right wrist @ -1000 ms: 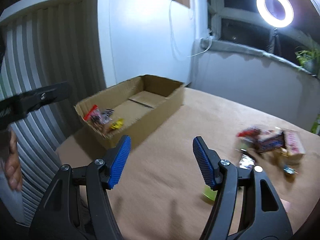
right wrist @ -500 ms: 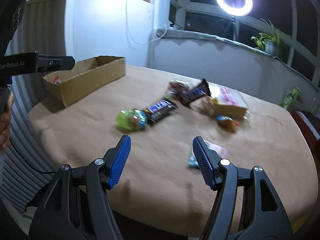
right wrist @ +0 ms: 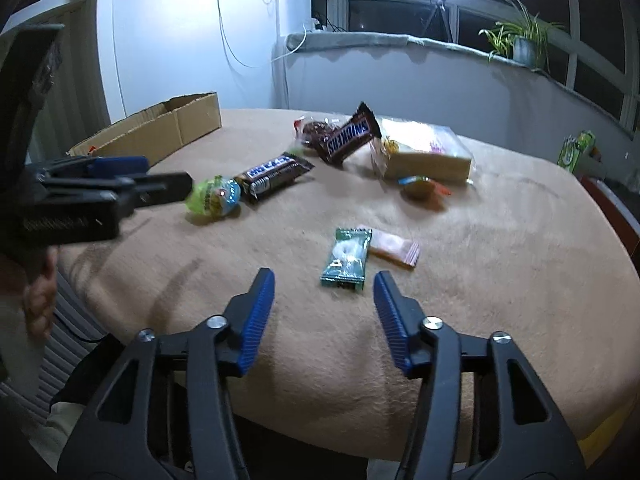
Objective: Organize snacks
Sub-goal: 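Grasp the green jelly cup with the left gripper while the right grasps the green mint packet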
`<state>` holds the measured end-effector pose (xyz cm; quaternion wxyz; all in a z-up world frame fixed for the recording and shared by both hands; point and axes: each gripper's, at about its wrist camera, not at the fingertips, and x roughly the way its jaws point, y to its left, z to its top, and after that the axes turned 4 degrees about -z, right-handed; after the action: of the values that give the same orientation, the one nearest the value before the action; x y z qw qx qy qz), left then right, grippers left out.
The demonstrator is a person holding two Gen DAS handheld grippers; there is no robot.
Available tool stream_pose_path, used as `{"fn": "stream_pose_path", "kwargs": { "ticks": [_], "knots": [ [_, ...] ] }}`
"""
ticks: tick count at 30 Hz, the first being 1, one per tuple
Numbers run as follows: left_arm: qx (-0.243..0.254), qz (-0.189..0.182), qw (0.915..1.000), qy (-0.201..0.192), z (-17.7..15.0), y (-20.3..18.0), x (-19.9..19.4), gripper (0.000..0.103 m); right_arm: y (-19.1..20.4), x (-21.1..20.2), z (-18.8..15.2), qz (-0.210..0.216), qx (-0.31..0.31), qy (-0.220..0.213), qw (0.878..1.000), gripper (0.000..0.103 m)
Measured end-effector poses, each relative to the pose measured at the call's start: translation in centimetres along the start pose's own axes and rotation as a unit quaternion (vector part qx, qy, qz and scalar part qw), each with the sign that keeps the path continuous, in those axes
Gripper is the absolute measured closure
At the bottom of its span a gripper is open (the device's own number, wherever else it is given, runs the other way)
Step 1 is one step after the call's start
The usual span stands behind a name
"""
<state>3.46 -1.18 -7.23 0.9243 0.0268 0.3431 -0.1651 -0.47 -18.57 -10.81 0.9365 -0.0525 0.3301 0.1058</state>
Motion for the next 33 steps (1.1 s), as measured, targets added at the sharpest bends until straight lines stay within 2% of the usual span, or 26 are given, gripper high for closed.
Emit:
{"fn": "stream_pose_path", "kwargs": {
  "ticks": [4,10,13,14,16,17,19,26,33],
  "knots": [
    [0.003,-0.004,0.9999,0.009,0.0,-0.2,1.3,0.024,-0.2,0.5,-0.2,0.003,0.003,0.002,1.000,0.053],
    [0.003,-0.006,0.9997,0.025,0.2,-0.2,3.1,0.025,-0.3,1.5,-0.2,0.006,0.003,0.004,1.000,0.061],
    [0.004,-0.006,0.9992,0.039,0.1,-0.2,4.1,0.035,-0.4,1.9,0.0,0.006,0.002,0.002,1.000,0.063],
    [0.002,-0.005,0.9991,0.043,0.1,-0.1,4.4,0.043,-0.5,2.1,0.1,0.006,0.002,0.001,1.000,0.063],
    [0.002,-0.007,0.9993,0.037,0.1,0.0,4.5,0.052,-0.5,2.4,0.4,0.004,0.000,0.000,1.000,0.067],
    [0.002,-0.008,0.9993,0.037,0.1,0.0,4.5,0.063,-0.6,2.6,0.5,0.003,0.000,-0.001,1.000,0.071],
    [-0.001,-0.011,0.9992,0.037,0.2,0.2,4.5,0.063,-0.7,2.9,0.7,-0.002,0.001,-0.003,1.000,0.077],
    [-0.024,-0.020,0.9991,0.029,0.1,0.7,3.8,0.064,-0.7,2.8,0.8,-0.004,0.000,-0.007,1.000,0.077],
    [-0.030,-0.019,0.9993,0.006,0.5,0.9,1.3,0.064,-0.8,1.5,1.2,-0.010,0.005,-0.023,1.000,0.077]
  ]
}}
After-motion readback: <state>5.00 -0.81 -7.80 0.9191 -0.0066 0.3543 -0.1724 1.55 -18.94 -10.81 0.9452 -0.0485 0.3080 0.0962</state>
